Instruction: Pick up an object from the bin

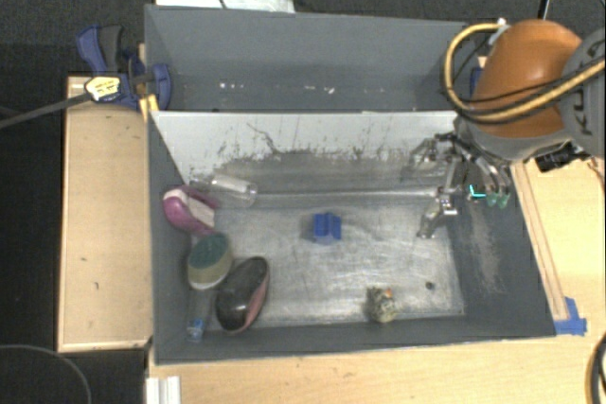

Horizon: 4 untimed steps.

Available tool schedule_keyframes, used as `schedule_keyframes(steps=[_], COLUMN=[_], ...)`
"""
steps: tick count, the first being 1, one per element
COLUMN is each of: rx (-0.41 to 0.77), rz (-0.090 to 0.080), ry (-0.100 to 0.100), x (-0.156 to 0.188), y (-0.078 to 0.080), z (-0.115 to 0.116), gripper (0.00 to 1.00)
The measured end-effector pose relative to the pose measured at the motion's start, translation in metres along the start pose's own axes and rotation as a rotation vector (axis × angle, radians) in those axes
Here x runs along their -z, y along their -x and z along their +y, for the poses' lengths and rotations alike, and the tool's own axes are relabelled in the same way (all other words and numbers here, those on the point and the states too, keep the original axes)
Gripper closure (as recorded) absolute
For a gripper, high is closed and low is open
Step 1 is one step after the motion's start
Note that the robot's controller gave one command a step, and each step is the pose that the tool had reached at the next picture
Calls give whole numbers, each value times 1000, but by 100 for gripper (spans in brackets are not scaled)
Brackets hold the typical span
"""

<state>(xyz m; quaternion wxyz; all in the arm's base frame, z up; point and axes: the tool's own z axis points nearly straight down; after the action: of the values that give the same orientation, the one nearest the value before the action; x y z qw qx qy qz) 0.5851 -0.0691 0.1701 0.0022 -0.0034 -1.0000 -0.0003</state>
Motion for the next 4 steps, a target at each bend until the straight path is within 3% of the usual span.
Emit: schedule_keyframes(steps=[1, 2, 3, 4], rx=[21, 308, 494, 491], rz=[0, -15, -12, -20], ry=[4, -2, -1, -2], x=[-60, 57, -99, -94], y=[-12, 5, 6, 9], z=[69, 66, 131, 130], gripper=[0, 0, 0, 100])
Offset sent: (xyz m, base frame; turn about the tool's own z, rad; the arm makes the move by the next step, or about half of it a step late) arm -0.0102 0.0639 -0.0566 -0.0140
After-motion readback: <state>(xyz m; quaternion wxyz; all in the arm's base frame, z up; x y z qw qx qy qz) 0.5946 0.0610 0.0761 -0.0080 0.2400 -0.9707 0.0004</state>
